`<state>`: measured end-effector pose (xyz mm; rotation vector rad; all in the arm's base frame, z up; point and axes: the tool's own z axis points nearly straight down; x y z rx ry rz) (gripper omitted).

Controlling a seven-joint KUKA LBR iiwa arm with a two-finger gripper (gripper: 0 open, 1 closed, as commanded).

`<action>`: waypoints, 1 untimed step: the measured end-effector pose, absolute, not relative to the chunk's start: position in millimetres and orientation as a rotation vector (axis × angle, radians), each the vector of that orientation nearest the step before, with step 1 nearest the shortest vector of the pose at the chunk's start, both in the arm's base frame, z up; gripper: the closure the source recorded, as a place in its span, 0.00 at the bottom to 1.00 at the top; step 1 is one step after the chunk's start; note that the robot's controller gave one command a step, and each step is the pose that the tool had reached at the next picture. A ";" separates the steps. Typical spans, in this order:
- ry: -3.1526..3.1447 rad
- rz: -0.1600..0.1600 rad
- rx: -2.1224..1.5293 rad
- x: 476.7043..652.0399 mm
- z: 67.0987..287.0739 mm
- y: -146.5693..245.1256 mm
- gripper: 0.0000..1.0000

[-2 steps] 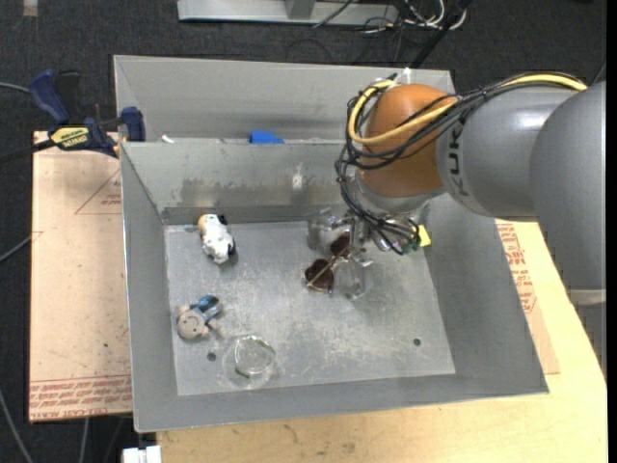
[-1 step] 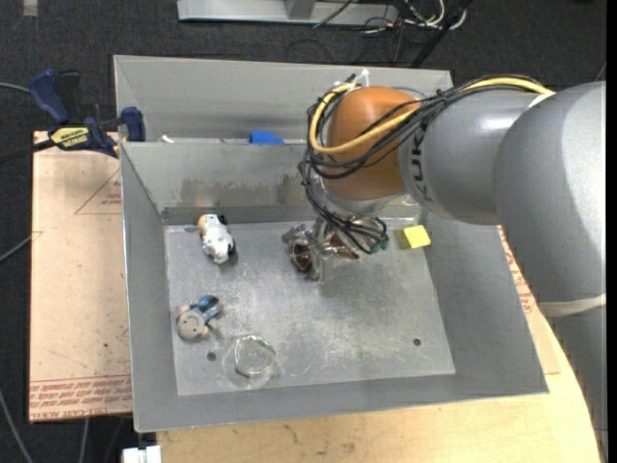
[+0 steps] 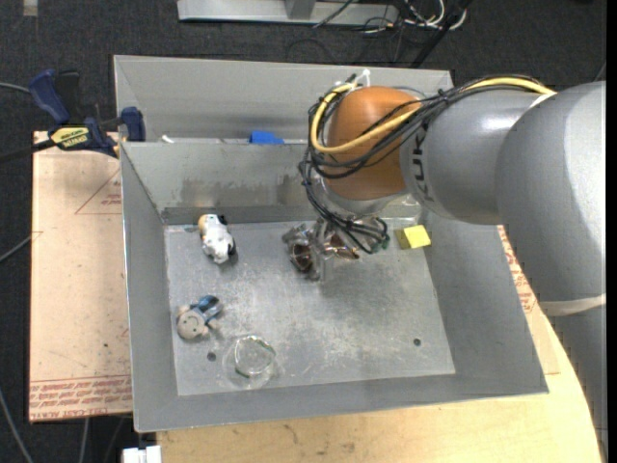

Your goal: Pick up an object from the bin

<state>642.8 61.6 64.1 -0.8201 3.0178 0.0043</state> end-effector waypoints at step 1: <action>3.018 0.004 -0.828 642.9 65.1 61.3 1.00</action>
Offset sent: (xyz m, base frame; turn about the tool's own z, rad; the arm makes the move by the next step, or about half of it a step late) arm 0.0000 -0.0002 0.0443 0.0000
